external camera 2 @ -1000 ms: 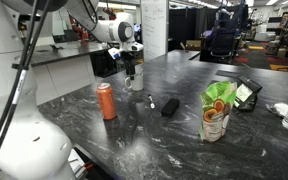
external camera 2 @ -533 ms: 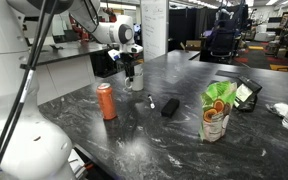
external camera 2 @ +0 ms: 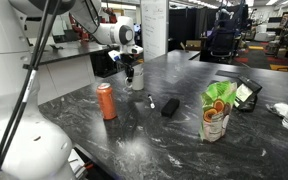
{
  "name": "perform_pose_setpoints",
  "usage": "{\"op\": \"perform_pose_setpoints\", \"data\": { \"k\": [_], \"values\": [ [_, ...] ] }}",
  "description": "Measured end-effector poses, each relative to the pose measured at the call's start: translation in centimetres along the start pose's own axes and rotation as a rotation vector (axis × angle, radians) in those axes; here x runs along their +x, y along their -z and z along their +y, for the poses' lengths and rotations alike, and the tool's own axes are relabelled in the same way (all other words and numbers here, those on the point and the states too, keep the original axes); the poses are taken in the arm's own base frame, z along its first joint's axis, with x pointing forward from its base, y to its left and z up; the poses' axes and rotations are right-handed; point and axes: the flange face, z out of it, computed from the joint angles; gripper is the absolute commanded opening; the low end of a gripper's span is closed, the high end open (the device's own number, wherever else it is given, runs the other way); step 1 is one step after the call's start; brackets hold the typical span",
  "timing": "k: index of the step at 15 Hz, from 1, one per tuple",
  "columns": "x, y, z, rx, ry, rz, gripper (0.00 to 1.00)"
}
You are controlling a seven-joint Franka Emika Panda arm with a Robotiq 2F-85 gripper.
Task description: Move the white mug to the right
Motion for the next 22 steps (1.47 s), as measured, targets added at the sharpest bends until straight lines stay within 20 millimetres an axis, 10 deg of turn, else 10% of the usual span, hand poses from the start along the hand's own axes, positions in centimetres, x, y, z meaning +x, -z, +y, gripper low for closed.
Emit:
{"op": "perform_pose_setpoints", "data": {
  "k": [14, 22],
  "values": [
    [1.0, 3.6, 1.6, 0.019, -0.070, 0.069, 0.04],
    [3.9, 9.2, 8.7, 0.059, -0.251, 0.154, 0.04]
  ]
}}
